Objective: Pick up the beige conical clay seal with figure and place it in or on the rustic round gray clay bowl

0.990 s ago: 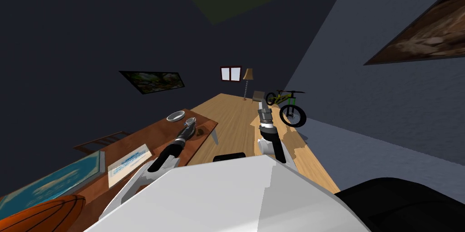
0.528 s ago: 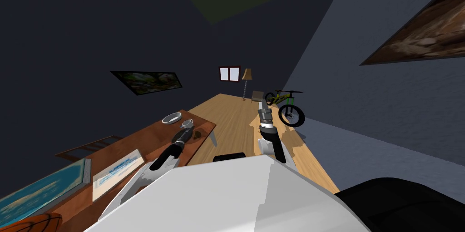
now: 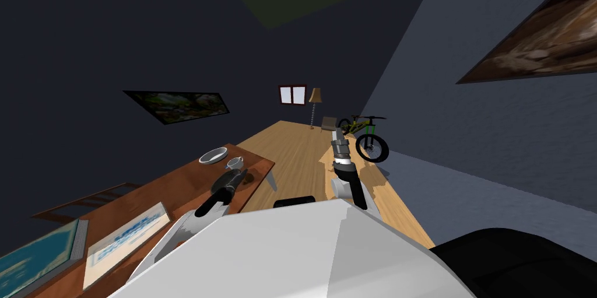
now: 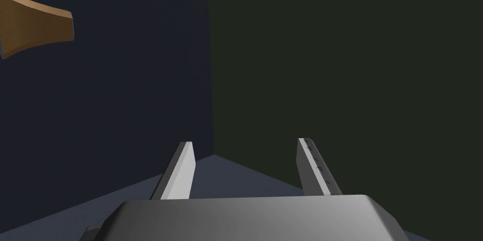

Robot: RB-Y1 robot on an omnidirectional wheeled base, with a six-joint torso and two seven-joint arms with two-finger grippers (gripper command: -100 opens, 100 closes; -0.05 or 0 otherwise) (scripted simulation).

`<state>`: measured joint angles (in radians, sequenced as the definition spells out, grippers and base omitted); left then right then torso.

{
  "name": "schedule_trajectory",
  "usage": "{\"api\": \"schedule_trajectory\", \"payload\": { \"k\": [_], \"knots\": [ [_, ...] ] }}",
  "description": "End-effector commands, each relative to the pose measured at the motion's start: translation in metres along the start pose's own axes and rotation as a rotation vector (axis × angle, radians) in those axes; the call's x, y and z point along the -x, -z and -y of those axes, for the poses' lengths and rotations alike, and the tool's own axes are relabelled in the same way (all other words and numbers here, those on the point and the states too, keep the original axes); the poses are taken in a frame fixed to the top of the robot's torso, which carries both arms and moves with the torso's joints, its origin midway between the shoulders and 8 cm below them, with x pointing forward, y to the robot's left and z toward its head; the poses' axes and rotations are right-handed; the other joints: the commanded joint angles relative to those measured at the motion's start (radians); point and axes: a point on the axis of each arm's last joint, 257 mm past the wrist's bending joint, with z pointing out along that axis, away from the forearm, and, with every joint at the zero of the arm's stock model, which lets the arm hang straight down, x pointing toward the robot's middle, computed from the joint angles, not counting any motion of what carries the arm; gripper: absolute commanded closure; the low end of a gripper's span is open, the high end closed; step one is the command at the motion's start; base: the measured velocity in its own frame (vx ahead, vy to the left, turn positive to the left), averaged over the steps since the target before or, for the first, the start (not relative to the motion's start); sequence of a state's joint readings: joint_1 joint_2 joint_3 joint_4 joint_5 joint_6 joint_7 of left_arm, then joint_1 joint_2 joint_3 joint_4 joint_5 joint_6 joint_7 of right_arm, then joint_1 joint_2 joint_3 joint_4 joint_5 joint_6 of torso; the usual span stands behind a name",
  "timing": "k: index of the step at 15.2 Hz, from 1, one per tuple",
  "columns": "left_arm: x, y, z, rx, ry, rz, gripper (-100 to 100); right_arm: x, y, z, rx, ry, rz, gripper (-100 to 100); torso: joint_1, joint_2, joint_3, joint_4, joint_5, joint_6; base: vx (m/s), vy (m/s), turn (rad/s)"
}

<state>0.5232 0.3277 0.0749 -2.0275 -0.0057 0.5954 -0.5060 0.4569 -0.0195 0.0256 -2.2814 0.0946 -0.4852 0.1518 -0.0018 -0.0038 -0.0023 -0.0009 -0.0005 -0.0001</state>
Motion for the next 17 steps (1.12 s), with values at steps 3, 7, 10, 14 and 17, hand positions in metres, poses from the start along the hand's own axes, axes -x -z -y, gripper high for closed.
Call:
{"api": "schedule_trajectory", "payload": {
  "k": [3, 7, 10, 14, 17],
  "knots": [
    [-0.01, 0.0, -0.022, 0.074, -0.016, -0.04, -100, 0.0, 0.0, 0.0, 0.0, 0.0, 0.0, 0, 0.0, 0.0, 0.0, 0.0, 0.0, 0.0, 0.051, -0.016, -0.036],
    [-0.026, 0.002, -0.054, 0.175, -0.041, -0.099, -100, 0.0, 0.0, 0.0, 0.0, 0.0, 0.0, 0, 0.0, -0.001, 0.0, 0.0, 0.0, 0.0, 0.069, -0.019, -0.049],
    [-0.038, 0.005, -0.078, 0.25, -0.061, -0.147, -100, 0.0, 0.0, 0.0, 0.0, 0.0, 0.0, 0, -0.001, -0.002, -0.001, 0.0, 0.0, 0.0, 0.075, -0.023, -0.048],
    [-0.047, 0.009, -0.093, 0.302, -0.07, -0.182, -100, 0.0, 0.0, 0.0, 0.0, 0.0, 0.0, 0, 0.001, 0.0, 0.0, 0.0, 0.0, 0.0, 0.062, -0.004, -0.029],
    [-0.058, 0.016, -0.114, 0.366, -0.084, -0.229, -100, 0.0, 0.0, 0.0, 0.0, 0.0, 0.0, 0, 0.001, -0.001, 0.0, 0.0, 0.0, 0.0, 0.068, 0.001, -0.039]
  ]
}}
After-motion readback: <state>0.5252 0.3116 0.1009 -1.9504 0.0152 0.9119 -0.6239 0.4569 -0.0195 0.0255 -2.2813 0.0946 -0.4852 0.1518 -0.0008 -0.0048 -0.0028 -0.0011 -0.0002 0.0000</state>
